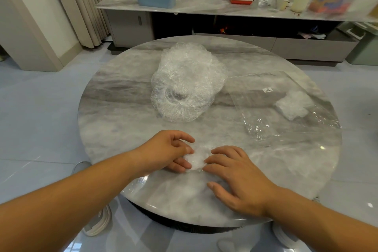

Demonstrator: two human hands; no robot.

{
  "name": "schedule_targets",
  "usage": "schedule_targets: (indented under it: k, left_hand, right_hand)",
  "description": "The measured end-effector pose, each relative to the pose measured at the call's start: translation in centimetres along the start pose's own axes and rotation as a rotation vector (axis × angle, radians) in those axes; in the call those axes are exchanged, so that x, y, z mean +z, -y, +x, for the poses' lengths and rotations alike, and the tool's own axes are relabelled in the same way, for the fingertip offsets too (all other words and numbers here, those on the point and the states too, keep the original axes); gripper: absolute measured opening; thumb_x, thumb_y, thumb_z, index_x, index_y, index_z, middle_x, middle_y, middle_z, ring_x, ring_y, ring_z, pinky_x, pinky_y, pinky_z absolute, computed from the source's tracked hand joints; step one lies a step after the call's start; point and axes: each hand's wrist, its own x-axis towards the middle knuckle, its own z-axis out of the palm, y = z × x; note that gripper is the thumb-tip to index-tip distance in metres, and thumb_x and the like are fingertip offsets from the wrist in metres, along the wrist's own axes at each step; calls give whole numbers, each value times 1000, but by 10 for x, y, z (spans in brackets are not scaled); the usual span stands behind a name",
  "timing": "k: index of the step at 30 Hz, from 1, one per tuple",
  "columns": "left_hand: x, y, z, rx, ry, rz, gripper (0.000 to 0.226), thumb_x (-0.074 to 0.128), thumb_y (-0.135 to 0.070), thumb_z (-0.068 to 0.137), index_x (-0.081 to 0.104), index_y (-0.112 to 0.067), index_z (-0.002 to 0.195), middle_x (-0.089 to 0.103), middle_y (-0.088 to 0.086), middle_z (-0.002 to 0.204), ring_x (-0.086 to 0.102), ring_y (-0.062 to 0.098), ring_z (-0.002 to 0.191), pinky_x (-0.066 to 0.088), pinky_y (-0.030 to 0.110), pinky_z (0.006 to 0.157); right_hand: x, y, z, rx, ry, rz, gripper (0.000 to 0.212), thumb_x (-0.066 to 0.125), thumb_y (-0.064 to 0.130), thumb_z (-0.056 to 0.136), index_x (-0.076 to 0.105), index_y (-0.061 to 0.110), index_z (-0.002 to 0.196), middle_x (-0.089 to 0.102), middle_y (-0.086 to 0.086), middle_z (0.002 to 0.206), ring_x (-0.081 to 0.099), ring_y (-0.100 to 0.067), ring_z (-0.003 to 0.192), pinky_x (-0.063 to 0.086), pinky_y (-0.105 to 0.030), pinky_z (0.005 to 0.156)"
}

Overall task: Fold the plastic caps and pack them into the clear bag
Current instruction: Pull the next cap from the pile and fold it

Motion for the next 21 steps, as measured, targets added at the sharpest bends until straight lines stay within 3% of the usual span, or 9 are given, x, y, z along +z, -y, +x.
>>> schedule_targets:
  k: [3, 6, 8, 12, 17, 21]
  left_hand:
    - [-4, 1, 10, 139, -126, 239, 21, 79, -14, 85, 69, -17, 104, 72, 6, 89, 68, 14, 64, 54, 27, 56]
    - [-2, -3, 22, 240, -143, 505, 35, 88, -30, 75, 69, -26, 104, 69, -5, 102, 66, 7, 80, 56, 22, 75]
    - [3, -9, 27, 219, -75, 604, 47, 90, -37, 70, 67, -28, 111, 67, -8, 107, 65, 5, 91, 54, 23, 86]
    - [10, -19, 33, 87, 23, 732, 50, 89, -37, 71, 66, -23, 114, 70, -7, 95, 67, 8, 86, 52, 22, 79]
    - [7, -17, 33, -23, 0, 566, 36, 91, -29, 71, 73, -15, 99, 72, 0, 89, 68, 13, 83, 55, 28, 82]
    - [9, -13, 27, -37, 32, 180, 30, 85, -13, 78, 71, -9, 105, 71, 14, 91, 65, 22, 80, 53, 38, 77]
  right_hand:
    - [1, -1, -3, 3, 10, 40, 35, 53, 46, 97, 67, 25, 120, 62, 13, 126, 47, -13, 131, 37, -37, 110]
    - [-1, -2, -4, -7, 36, 98, 35, 54, 44, 97, 68, 22, 121, 63, 11, 128, 47, -13, 134, 40, -37, 110]
    - [-4, -3, -4, -16, 63, 129, 39, 52, 46, 97, 68, 23, 123, 62, 12, 132, 42, -12, 140, 36, -39, 114]
    - [-11, -4, -6, -32, 124, 134, 47, 44, 54, 99, 68, 24, 125, 60, 15, 139, 28, -10, 150, 23, -42, 123]
    - [-12, -9, -10, 37, -4, 192, 38, 52, 52, 96, 71, 27, 117, 52, 12, 148, 29, -9, 149, 28, -35, 120]
    - [-16, -4, -2, 472, -199, 629, 26, 63, 54, 90, 66, 38, 109, 51, 18, 140, 44, 2, 134, 39, -26, 110]
